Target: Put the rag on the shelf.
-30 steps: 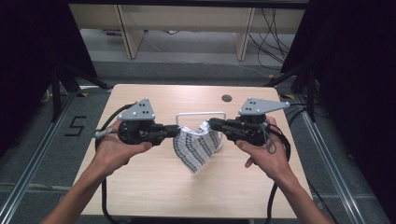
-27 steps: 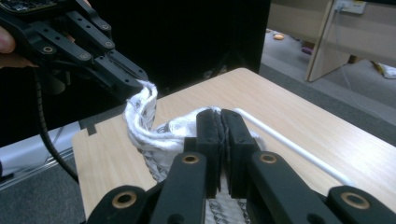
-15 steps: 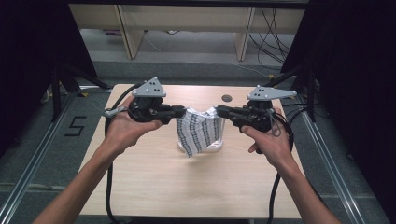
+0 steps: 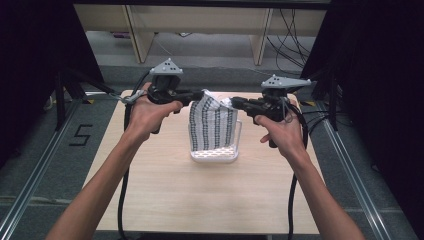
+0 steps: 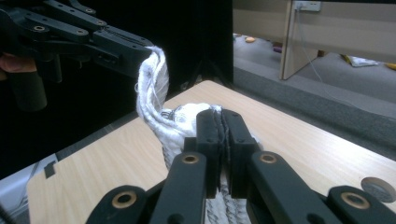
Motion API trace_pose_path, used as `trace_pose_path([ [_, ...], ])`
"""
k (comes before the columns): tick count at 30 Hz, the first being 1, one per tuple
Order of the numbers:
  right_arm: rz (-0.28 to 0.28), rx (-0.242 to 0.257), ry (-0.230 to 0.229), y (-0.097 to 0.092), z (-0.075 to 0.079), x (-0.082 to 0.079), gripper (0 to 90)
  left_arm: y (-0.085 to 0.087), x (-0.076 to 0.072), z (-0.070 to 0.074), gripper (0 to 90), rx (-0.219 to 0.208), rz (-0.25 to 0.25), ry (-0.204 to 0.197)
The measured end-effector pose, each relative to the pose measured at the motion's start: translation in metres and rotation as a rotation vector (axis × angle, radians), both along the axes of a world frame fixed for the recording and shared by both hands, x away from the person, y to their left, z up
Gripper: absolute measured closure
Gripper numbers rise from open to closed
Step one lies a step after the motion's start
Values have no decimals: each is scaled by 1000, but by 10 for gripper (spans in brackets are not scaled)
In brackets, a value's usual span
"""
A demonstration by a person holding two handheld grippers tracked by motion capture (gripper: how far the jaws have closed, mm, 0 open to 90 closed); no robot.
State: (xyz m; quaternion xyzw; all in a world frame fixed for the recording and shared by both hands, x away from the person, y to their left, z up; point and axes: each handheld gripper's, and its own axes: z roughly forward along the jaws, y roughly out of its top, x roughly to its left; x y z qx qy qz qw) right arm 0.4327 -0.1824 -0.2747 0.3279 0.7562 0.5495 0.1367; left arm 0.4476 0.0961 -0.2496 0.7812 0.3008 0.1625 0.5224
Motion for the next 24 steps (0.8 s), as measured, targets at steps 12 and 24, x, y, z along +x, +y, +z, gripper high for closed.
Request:
trace_pose_path([
  [12, -76, 0, 32, 4, -2, 38, 873, -17, 48, -10, 863, -84, 86, 50],
  [24, -177, -47, 169, 12, -40, 96, 869, -12, 94, -58, 862, -59, 212, 162],
])
